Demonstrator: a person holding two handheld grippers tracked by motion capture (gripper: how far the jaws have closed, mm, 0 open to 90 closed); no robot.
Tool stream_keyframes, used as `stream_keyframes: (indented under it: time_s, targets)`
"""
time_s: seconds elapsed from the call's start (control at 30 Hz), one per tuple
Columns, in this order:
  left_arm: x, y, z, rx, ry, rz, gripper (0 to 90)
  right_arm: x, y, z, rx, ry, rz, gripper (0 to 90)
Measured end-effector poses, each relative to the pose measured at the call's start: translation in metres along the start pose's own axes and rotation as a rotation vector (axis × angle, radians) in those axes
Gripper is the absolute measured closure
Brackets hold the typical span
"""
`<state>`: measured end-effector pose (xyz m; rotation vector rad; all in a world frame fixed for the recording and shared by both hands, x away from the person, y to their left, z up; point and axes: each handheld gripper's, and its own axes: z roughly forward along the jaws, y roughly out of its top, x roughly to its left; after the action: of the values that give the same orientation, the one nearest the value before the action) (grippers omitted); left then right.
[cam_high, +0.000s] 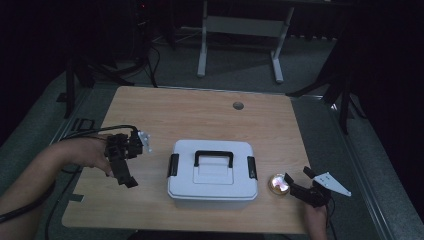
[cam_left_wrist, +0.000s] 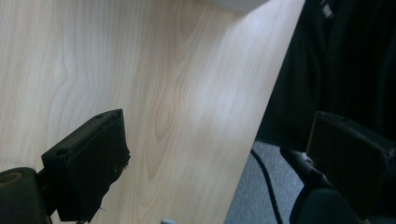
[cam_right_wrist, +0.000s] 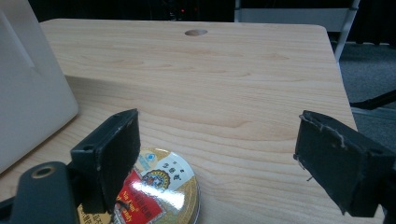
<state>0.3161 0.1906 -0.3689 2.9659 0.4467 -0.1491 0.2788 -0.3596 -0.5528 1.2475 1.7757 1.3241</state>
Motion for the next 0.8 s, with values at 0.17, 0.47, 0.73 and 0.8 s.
stream_keyframes:
  time_s: [0.17,0.47,0.73,0.8]
  targets:
    - [-0.001,0.011,0.000,-0.002,0.009,0.020,4.9,0.000,0.000,0.000,0.002,0.002,-0.001,13.7]
    - [-0.004,0.034,0.000,-0.056,-0.019,0.065,5.7,0.000,0.000,0.000,0.003,0.001,-0.006,13.7]
    - [-0.005,0.057,-0.002,-0.050,-0.021,0.099,6.3,0.000,0.000,0.001,0.003,0.005,-0.007,13.8]
    - [-0.006,0.063,-0.002,-0.051,-0.023,0.110,6.7,0.000,0.000,0.000,0.003,0.005,-0.005,13.7]
